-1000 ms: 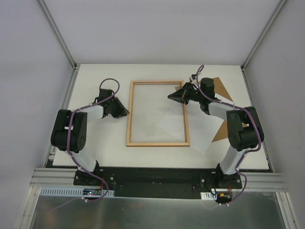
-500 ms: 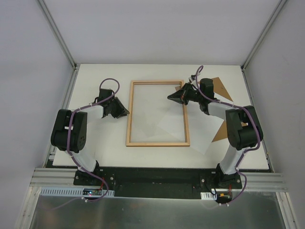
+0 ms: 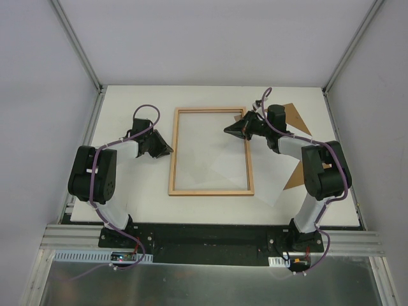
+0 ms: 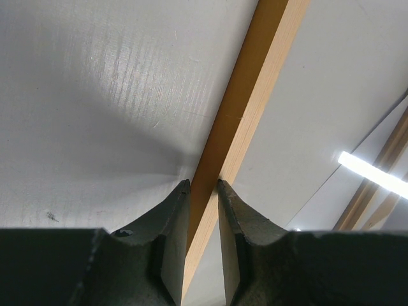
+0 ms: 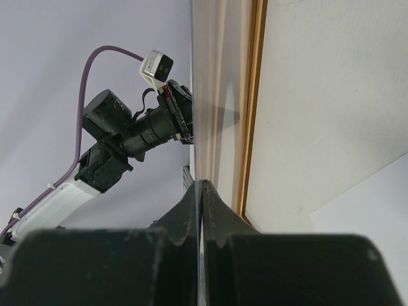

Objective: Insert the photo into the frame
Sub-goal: Place the glass panel at the frame body.

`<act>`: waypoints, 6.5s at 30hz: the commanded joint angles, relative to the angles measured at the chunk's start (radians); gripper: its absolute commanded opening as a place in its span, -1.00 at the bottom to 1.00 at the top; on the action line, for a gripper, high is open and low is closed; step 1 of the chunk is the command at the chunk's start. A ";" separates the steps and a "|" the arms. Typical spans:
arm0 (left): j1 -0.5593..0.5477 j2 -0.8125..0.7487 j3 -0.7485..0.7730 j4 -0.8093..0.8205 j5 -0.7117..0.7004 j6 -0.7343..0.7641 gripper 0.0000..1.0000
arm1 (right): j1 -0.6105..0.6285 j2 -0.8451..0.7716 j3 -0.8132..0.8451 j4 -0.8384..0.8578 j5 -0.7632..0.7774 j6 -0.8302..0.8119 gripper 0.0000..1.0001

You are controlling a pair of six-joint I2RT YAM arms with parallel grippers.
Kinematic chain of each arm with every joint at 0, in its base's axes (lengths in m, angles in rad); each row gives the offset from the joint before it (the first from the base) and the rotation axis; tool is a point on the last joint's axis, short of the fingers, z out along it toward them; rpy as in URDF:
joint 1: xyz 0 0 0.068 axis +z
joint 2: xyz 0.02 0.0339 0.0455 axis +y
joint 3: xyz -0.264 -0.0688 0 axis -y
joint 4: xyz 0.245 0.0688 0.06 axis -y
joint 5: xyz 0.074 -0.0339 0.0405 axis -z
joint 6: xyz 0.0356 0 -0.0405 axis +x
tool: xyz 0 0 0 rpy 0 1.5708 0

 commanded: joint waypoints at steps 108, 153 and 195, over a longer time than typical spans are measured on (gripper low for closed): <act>-0.013 0.060 -0.007 -0.100 -0.040 0.046 -0.56 | 0.042 0.064 0.138 -0.318 -0.040 -0.240 -0.88; -0.017 0.065 -0.005 -0.100 -0.032 0.051 -0.55 | 0.041 0.099 0.303 -0.792 0.325 -0.567 0.17; -0.017 0.039 -0.010 -0.105 -0.040 0.046 -0.55 | -0.036 -0.043 0.300 -0.969 0.701 -0.708 0.30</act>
